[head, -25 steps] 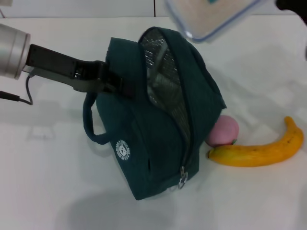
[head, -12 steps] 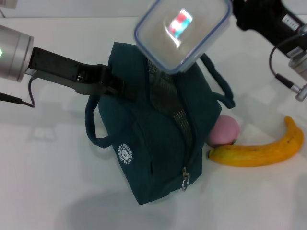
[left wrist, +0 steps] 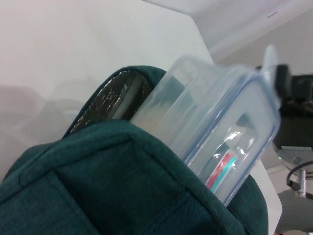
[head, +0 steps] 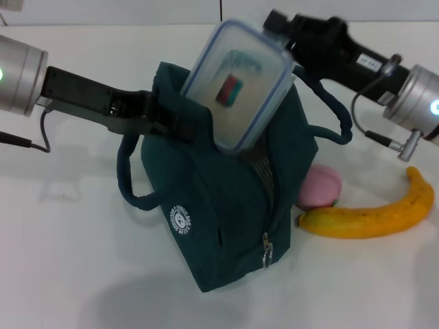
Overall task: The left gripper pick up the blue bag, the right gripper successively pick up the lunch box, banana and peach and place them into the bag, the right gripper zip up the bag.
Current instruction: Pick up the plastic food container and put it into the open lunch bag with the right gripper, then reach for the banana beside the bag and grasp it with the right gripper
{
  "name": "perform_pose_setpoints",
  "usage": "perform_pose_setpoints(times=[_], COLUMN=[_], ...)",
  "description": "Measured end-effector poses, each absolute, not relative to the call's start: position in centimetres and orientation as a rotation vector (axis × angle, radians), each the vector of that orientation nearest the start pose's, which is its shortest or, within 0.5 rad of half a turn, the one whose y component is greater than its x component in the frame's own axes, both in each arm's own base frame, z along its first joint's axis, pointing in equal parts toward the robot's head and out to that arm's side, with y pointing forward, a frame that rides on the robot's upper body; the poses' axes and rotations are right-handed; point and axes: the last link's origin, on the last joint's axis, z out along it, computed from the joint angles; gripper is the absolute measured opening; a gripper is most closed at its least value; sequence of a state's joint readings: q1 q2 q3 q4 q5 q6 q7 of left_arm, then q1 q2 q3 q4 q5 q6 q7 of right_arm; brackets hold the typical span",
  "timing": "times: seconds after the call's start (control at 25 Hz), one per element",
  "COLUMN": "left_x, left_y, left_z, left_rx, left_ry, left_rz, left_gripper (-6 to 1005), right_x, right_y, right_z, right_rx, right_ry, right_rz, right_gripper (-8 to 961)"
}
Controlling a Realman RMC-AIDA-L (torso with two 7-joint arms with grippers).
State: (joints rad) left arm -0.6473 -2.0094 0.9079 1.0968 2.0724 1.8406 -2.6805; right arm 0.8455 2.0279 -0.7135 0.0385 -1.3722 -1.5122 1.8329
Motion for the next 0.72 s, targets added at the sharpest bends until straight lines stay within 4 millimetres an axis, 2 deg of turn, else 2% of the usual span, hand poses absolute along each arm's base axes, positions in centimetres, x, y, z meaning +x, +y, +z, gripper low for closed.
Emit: perform_pose_setpoints(times=[0.2,0.36,0.6,0.72], left_x=[-17.4,-17.4,-17.4,-17.5], left_y=[34.7,34.7,34.6,34.6], left_z=[5.5,5.5,5.4,5.4], left_rx=[-2.688,-2.687,-2.687,-2.685], left_ry=[-1.725,-1.726,-1.727,-1.729], left_rz=[-0.331,-0.331,-0.332,-0.334], left_gripper=[36,36,36,37], right_x=[17.1,16.4,15.9,15.8], right_y=[37.4,37.5,37.7,37.7], right_z=[-4.4,-4.4,-4.4,-4.3], right_rx=[-2.242,-2.285,-2.293,-2.295], right_ry=[1.723,1.657,1.660,1.655], right_rz=[1.597,1.605,1.621,1.631], right_gripper=[109,110,112,245])
